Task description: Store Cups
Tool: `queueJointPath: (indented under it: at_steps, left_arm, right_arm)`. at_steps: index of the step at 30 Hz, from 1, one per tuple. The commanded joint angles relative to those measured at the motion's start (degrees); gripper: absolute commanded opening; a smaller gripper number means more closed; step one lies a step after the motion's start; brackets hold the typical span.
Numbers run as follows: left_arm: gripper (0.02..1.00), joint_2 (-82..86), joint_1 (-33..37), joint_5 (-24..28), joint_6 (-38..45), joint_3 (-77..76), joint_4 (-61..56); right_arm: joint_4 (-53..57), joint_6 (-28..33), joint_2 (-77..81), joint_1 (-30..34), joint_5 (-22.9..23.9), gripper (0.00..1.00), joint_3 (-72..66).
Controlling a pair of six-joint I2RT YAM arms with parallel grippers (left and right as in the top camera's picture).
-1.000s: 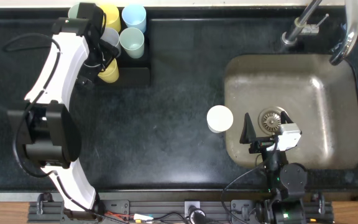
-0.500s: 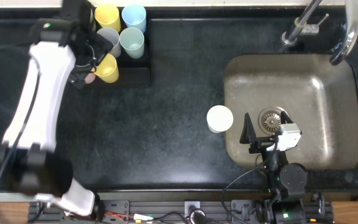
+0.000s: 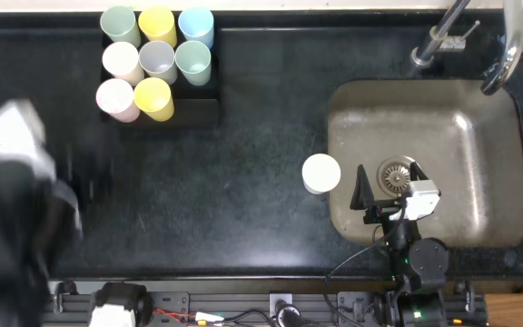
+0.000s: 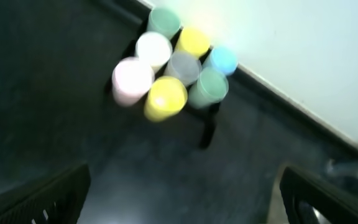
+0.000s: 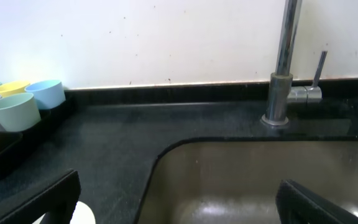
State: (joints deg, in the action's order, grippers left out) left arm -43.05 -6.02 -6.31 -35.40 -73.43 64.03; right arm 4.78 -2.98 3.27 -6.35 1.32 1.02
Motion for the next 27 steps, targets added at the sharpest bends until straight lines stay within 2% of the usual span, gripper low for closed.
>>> queueJointPath:
  at_steps: [1, 4, 6, 9, 11, 27]
  left_arm:
    - [0.998, 16.13, 0.59, -1.92, 6.19, 24.83, -13.51]
    - [1.000, 26.40, 0.52, 9.07, 24.94, 40.68, -35.85]
    - [1.000, 30.93, 0.52, 13.49, 33.29, 49.29, -52.15]
    - [1.000, 35.04, 0.66, 12.37, 35.74, 58.66, -70.25]
    - [0.998, 36.57, 1.11, 10.12, 35.63, 62.55, -75.52]
    - [1.000, 42.91, 4.46, 10.73, 35.58, 72.94, -63.06]
  right_arm:
    - [-0.33, -0.26, -0.33, 0.33, -0.26, 0.996, -0.76]
    - [-0.33, -0.26, -0.33, 0.33, -0.26, 0.996, -0.76]
    - [-0.33, -0.26, -0.33, 0.33, -0.26, 0.998, -0.76]
    - [-0.33, -0.26, -0.33, 0.33, -0.28, 0.998, -0.76]
    - [-0.33, -0.26, -0.33, 0.33, -0.26, 0.996, -0.74]
    - [-0.33, -0.26, -0.33, 0.33, -0.26, 0.996, -0.76]
